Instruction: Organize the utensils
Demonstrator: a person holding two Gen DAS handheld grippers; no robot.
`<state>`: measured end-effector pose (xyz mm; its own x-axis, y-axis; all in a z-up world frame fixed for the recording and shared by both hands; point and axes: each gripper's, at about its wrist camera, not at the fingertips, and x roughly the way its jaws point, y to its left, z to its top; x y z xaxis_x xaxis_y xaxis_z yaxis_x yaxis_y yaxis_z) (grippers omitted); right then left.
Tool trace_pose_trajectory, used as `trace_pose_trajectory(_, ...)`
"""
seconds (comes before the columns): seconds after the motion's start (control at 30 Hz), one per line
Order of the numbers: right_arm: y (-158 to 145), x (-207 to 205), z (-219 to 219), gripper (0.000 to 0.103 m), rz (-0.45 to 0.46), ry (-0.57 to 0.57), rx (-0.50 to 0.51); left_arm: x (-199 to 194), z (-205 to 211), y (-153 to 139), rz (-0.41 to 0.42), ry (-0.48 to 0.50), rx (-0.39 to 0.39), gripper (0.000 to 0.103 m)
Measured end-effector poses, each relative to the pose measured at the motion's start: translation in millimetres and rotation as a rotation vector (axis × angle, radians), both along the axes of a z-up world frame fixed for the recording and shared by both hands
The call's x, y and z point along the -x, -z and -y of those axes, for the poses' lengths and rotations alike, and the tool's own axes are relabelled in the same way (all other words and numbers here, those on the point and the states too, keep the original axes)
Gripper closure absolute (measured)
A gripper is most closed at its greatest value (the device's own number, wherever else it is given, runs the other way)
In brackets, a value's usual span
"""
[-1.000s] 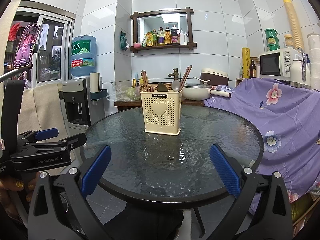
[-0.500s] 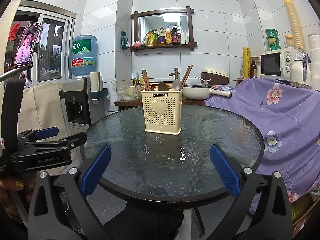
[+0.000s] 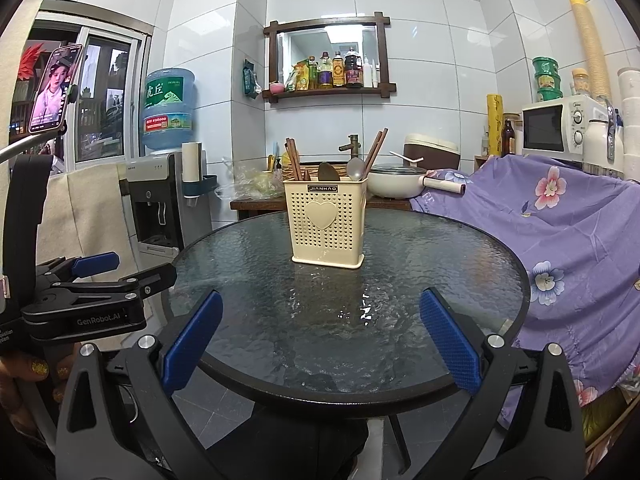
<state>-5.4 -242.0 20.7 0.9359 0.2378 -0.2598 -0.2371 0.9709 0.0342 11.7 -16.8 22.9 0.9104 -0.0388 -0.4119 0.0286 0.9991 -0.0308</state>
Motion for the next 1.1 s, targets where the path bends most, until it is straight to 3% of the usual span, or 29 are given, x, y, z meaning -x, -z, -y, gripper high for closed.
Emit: trace_pose_trajectory(1.1,2.0,-0.7,-0.1,0.006,-0.004,-0.004,-0.001,1.6,-3.3,2.3,0.005,0.003,0.009,0.006)
